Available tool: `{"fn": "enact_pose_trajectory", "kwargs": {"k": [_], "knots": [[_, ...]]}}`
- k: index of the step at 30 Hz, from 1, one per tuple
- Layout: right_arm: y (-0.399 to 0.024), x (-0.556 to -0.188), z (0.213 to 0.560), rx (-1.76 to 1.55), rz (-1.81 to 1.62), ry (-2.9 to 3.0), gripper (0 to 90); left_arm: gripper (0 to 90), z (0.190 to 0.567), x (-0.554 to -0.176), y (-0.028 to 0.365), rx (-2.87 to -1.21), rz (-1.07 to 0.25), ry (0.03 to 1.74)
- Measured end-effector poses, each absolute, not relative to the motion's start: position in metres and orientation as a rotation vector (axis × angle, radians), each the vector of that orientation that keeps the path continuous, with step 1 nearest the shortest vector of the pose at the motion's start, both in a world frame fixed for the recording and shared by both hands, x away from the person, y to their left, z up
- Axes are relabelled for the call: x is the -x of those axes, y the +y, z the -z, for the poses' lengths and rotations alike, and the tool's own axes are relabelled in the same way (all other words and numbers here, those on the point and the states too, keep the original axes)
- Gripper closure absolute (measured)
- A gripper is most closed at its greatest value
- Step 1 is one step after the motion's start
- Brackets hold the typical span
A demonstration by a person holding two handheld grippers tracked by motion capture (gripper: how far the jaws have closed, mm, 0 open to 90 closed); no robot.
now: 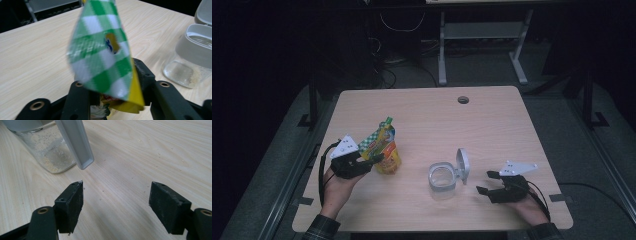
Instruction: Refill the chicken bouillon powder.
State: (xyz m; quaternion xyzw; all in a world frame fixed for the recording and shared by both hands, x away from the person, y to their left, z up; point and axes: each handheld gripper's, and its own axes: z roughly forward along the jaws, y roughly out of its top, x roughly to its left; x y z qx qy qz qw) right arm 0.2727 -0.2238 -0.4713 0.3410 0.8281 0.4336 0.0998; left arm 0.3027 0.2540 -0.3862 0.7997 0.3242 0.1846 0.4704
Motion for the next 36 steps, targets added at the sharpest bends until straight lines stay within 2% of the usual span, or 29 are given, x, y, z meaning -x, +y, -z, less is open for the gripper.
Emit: {"fn": "enact_pose_trajectory", "kwargs": {"k": [4,7,12,15,18,30,36], "knots": [[-0.224,-0.273,0.471,-1.007,-1.281,2.449,27.1,64.8,0.386,-0.304,0.255,-1.953,-0.436,0.798],[-0.224,-0.273,0.471,-1.011,-1.282,2.448,27.1,64.5,0.384,-0.305,0.259,-1.882,-0.366,0.796],[-0.224,-0.272,0.471,-1.013,-1.281,2.449,27.1,74.1,0.381,-0.303,0.261,-1.892,-0.395,0.795],[-0.224,-0.272,0.471,-1.008,-1.280,2.449,27.1,85.9,0.380,-0.305,0.264,-1.893,-0.394,0.795],[-0.224,-0.272,0.471,-1.009,-1.278,2.448,27.1,88.9,0.379,-0.305,0.263,-1.896,-0.406,0.800],[-0.224,-0.270,0.469,-1.004,-1.285,2.446,27.8,89.9,0.377,-0.313,0.266,-1.887,-0.346,0.810],[-0.223,-0.260,0.464,-1.013,-1.312,2.421,31.8,90.0,0.372,-0.317,0.264,-1.889,-0.336,0.810]]}}
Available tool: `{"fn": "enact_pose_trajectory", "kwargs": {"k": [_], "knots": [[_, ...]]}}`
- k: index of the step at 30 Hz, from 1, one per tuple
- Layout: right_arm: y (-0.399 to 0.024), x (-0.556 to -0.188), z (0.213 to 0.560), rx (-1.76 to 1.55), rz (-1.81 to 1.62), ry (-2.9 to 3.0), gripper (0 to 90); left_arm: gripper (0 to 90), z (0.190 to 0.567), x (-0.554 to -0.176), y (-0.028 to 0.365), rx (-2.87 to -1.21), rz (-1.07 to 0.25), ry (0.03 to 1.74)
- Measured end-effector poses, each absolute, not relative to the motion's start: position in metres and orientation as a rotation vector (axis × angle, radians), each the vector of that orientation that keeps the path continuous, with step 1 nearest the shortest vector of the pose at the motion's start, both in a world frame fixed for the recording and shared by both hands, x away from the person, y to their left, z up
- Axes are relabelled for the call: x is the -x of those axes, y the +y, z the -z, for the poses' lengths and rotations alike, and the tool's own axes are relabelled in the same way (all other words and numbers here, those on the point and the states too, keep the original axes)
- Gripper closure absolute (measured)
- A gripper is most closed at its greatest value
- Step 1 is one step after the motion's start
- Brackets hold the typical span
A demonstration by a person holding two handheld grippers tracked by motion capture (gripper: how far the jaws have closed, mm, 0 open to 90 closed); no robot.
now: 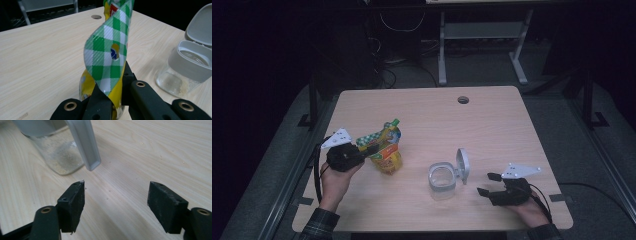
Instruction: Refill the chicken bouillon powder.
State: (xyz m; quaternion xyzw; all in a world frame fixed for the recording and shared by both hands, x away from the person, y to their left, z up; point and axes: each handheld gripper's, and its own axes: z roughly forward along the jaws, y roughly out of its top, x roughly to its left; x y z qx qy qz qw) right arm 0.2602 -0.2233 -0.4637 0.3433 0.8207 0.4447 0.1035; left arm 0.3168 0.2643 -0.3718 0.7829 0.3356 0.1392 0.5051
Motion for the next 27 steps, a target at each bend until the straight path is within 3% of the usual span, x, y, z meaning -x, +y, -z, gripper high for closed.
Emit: {"fn": "enact_pose_trajectory", "kwargs": {"k": [3,10,14,27], "knots": [[-0.221,-0.256,0.460,-1.013,-1.323,2.417,38.1,90.0,0.368,-0.318,0.262,-1.875,-0.330,0.808],[-0.219,-0.249,0.449,-0.965,-1.361,2.410,75.4,90.0,0.360,-0.319,0.259,-1.864,-0.316,0.784],[-0.214,-0.245,0.444,-0.907,-1.367,2.447,89.4,90.0,0.357,-0.318,0.262,-1.828,-0.295,0.777],[-0.196,-0.232,0.429,-0.763,-1.480,2.513,89.7,90.0,0.342,-0.306,0.260,-1.821,-0.253,0.717]]}}
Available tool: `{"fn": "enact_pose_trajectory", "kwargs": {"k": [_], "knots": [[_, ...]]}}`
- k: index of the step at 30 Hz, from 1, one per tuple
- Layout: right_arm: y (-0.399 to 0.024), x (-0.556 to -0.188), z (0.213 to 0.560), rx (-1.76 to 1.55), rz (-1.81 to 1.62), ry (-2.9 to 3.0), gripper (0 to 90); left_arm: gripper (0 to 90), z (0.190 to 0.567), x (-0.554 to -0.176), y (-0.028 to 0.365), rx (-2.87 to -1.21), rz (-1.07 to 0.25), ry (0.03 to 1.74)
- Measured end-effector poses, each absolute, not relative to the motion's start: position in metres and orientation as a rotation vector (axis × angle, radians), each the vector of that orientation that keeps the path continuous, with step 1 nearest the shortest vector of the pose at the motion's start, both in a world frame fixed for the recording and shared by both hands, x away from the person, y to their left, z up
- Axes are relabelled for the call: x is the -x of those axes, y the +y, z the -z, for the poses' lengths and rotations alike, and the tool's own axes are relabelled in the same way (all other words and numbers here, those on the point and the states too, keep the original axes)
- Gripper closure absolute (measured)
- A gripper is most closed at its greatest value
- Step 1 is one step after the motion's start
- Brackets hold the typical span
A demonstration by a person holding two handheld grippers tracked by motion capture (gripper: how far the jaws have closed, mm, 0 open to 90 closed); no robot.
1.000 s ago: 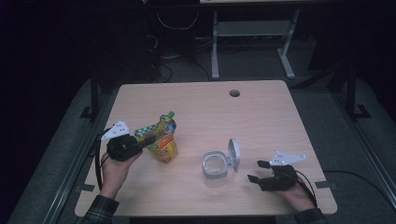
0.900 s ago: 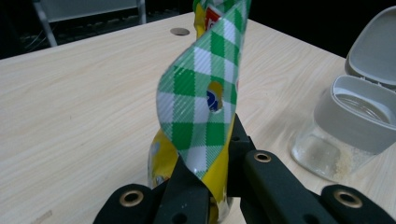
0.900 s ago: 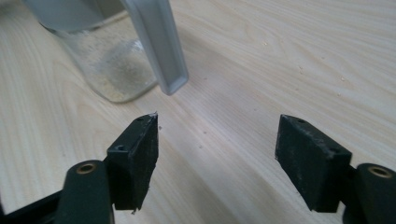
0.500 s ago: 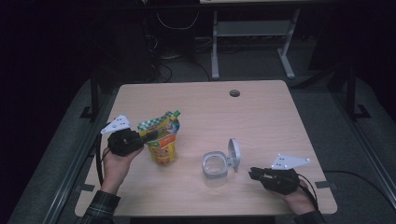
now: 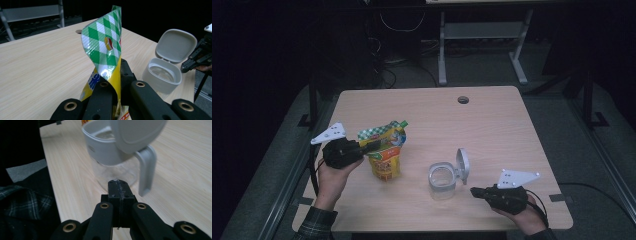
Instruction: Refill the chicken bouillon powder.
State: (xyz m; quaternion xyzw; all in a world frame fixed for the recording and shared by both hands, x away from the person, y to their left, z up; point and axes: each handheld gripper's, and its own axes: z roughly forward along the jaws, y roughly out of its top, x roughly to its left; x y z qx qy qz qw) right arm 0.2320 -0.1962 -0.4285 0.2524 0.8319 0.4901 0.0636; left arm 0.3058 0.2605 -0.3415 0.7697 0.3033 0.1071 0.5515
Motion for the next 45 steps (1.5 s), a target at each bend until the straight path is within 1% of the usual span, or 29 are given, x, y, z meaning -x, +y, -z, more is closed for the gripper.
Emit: {"fn": "enact_pose_trajectory", "kwargs": {"k": [6,20,31,45], "knots": [[-0.185,-0.228,0.423,-0.712,-1.520,2.531,89.8,90.0,0.338,-0.303,0.258,-1.825,-0.244,0.700],[-0.166,-0.235,0.423,-0.682,-1.512,2.536,89.8,90.0,0.337,-0.301,0.257,-1.812,-0.222,0.686],[-0.174,-0.256,0.435,-0.764,-1.448,2.509,89.9,90.0,0.337,-0.300,0.258,-1.805,-0.219,0.682],[-0.174,-0.273,0.438,-0.780,-1.416,2.485,89.9,90.0,0.337,-0.301,0.259,-1.802,-0.219,0.679]]}}
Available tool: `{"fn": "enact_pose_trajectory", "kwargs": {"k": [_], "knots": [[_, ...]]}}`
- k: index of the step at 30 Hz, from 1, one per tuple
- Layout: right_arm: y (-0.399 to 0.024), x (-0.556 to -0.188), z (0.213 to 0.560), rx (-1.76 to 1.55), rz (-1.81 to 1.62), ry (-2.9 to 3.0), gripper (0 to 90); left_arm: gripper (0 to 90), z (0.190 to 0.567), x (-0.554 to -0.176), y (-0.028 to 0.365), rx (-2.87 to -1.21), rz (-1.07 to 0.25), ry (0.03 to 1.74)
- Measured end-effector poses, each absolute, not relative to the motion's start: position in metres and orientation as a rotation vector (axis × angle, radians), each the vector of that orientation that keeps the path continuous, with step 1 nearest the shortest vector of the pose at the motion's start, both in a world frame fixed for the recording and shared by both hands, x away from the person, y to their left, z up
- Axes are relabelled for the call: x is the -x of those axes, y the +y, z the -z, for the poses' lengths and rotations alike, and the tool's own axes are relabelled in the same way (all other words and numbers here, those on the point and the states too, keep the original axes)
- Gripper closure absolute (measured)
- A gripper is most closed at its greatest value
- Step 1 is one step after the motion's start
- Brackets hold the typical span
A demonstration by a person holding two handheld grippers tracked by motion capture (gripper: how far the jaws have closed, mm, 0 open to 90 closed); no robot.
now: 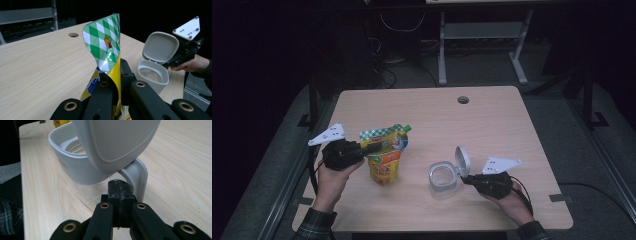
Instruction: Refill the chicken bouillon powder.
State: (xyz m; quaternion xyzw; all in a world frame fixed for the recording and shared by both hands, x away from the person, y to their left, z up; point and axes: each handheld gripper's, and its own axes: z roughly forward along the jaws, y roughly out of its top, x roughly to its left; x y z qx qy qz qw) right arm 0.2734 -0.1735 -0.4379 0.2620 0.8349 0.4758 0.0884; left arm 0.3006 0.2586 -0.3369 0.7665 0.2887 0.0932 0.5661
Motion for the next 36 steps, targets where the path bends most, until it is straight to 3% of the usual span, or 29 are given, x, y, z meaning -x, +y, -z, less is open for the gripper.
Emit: {"fn": "enact_pose_trajectory", "kwargs": {"k": [11,25,36], "knots": [[-0.174,-0.294,0.440,-0.801,-1.414,2.466,89.9,90.0,0.338,-0.301,0.258,-1.805,-0.215,0.677],[-0.186,-0.262,0.423,-0.798,-1.475,2.445,89.9,90.0,0.336,-0.299,0.257,-1.786,-0.196,0.669],[-0.164,-0.249,0.405,-0.715,-1.573,2.418,89.9,90.0,0.327,-0.295,0.258,-1.763,-0.163,0.643]]}}
